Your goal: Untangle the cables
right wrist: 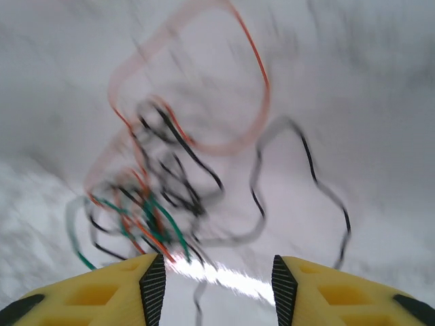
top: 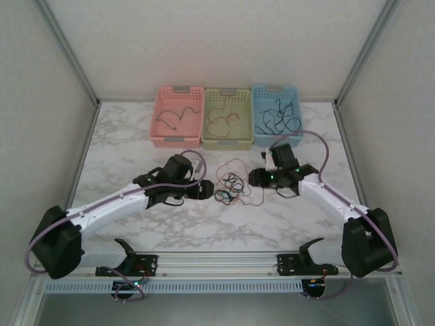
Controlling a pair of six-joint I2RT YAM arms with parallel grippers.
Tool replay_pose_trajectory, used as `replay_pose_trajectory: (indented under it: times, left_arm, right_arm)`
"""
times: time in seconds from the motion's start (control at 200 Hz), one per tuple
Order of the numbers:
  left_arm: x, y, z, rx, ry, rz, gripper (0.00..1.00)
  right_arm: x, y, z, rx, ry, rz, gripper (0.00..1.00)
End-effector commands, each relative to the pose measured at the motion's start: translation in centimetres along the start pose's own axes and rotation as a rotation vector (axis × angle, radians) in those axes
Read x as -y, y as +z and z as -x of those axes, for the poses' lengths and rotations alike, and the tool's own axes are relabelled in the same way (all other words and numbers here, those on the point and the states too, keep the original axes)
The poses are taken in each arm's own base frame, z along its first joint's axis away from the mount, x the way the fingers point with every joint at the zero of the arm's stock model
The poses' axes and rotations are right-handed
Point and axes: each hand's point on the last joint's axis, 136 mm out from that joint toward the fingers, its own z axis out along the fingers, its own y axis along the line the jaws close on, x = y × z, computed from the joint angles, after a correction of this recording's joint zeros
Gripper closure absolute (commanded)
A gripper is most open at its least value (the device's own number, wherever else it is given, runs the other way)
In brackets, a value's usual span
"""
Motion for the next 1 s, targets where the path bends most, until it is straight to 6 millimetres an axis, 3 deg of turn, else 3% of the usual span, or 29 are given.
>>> replay_pose_trajectory:
  times: [0.0, 0.095, 0.295, 0.476, 0.696, 0.866, 0.996]
  left_arm:
    - [1.7, 1.3, 0.4, 0.0, 0.12, -0.03, 0.29]
    - [1.8, 2.2, 0.0, -0.047, 0.247, 0.009, 0.3]
    - [2.3, 2.5, 1.3, -0.119, 0.456, 0.143, 0.3]
    - [3.1, 3.9, -0.3, -0.22, 0.614, 0.222, 0.3]
    - [1.5, 4.5, -0.2, -0.248, 0.854, 0.359, 0.3]
    - [2.3, 5.2, 0.3, -0.233, 0.978, 0.339, 0.3]
    - [2.6, 6.7, -0.3, -0.278, 1.033, 0.307, 0.3]
  right_arm:
    - [-0.5, -0.9, -0.1, 0.067, 0.019, 0.028, 0.52]
    - [-0.4, -0.7, -0.1, 0.07, 0.038, 0.023, 0.52]
    - [1.0, 0.3, -0.5, 0.055, 0.054, -0.041, 0.51]
    - [3.0, 0.7, -1.7, 0.056, 0.057, -0.118, 0.49]
    - [3.2, 0.8, -1.7, 0.054, 0.06, -0.125, 0.48]
    - [3.4, 1.0, -1.9, 0.046, 0.062, -0.131, 0.48]
    - [3.4, 1.0, -1.8, 0.049, 0.064, -0.132, 0.48]
